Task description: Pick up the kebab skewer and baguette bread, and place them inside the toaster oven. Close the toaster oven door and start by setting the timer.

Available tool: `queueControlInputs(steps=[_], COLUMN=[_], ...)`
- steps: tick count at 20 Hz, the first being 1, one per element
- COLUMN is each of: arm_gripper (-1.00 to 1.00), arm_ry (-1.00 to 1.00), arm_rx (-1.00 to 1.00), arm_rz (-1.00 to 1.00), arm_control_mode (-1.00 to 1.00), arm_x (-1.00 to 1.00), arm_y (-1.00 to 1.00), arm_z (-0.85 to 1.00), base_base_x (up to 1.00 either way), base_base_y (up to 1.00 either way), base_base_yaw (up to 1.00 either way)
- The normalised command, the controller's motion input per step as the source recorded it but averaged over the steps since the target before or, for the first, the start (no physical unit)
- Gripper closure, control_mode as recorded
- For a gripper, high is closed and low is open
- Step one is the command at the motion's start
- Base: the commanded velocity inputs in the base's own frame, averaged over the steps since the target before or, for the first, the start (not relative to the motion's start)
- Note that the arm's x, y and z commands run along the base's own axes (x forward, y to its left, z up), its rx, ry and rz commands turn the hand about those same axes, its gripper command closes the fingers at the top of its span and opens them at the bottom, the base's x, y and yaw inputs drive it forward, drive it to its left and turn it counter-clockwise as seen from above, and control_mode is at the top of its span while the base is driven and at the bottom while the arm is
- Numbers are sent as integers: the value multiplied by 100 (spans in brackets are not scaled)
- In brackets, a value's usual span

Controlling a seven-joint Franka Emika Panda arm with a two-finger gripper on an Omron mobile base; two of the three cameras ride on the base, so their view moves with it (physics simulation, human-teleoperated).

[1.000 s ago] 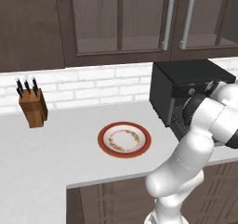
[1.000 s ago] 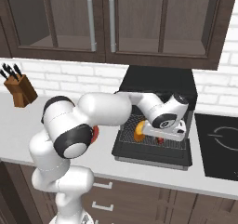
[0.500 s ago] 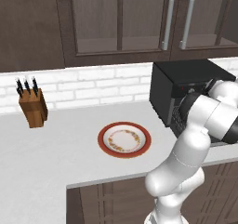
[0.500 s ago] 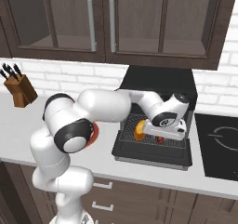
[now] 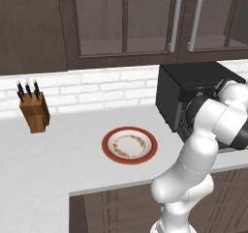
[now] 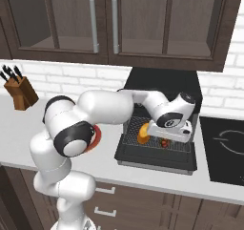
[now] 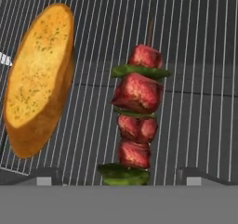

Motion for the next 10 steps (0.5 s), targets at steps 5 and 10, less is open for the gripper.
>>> queueControlInputs(steps=[5, 10], arm_gripper=[-100, -100], arm_ry=[-1, 0], arm_rx=[1, 0], arm_rz=[0, -2], arm_control_mode=[-100, -100], arm_x=[-70, -84], arm_y=[-3, 2], arm_z=[39, 0], base_base_x=[0, 0], base_base_y=[0, 0], base_base_yaw=[0, 0])
